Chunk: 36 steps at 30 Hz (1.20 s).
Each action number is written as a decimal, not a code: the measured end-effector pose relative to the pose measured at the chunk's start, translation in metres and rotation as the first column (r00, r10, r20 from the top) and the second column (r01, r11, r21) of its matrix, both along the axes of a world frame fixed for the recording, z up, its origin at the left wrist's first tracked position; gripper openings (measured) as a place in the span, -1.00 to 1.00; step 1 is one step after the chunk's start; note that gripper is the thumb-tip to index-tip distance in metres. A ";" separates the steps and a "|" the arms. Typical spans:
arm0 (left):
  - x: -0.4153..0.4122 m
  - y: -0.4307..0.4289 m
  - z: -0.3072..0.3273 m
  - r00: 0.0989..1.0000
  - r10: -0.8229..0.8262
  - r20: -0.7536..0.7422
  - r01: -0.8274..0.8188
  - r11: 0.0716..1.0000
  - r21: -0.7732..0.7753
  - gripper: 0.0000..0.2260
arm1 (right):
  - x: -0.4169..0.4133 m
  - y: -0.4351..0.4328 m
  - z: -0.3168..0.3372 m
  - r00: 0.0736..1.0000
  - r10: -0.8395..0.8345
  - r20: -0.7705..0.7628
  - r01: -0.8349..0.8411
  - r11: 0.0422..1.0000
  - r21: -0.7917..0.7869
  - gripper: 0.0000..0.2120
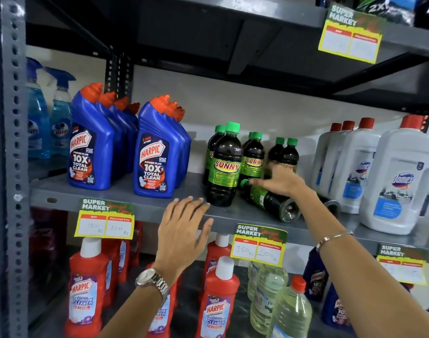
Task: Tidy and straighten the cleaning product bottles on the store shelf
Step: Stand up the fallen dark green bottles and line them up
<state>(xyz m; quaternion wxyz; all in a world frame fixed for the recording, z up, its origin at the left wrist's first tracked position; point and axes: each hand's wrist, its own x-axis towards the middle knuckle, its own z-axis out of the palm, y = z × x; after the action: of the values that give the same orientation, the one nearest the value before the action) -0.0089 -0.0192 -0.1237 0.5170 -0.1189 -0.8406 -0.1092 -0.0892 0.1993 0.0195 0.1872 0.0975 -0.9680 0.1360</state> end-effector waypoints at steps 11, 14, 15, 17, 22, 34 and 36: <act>-0.009 0.071 0.000 0.998 -0.058 -0.028 0.056 0.997 -0.058 -0.69 | -0.004 0.021 -0.016 0.996 0.085 -0.011 -0.084 0.957 -0.276 -0.41; -0.010 0.074 -0.001 0.999 -0.040 -0.032 0.039 0.999 -0.036 -0.67 | 0.002 0.026 -0.024 0.964 0.125 -0.233 -0.219 0.872 -0.438 -0.38; -0.009 0.075 -0.002 0.999 -0.034 -0.036 0.033 0.999 -0.031 -0.67 | 0.005 0.024 -0.029 0.942 0.115 -0.315 -0.259 0.844 -0.470 -0.35; -0.009 0.076 -0.002 0.999 -0.028 -0.047 0.026 0.999 -0.029 -0.66 | 0.011 0.019 -0.042 0.906 0.108 -0.409 -0.335 0.773 -0.539 -0.26; -0.006 0.078 0.000 0.999 -0.019 -0.042 0.018 1.000 -0.018 -0.61 | 0.013 0.013 -0.049 0.901 0.168 -0.400 -0.407 0.645 -0.647 -0.18; 0.003 0.081 0.003 1.000 -0.025 -0.007 0.025 1.000 0.015 -0.69 | 0.020 0.030 -0.020 0.901 0.153 -0.406 -0.417 0.566 -0.711 -0.18; 0.003 0.080 0.003 1.000 -0.029 -0.001 0.029 0.999 0.016 -0.69 | 0.014 0.038 0.004 0.892 0.250 -0.378 -0.451 0.425 -0.785 -0.31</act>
<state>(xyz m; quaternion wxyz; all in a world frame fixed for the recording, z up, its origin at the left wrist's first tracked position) -0.0060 0.0610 -0.1203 0.5167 -0.1271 -0.8377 -0.1232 -0.0755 0.2372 0.0239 0.2755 0.2056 -0.7043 0.6212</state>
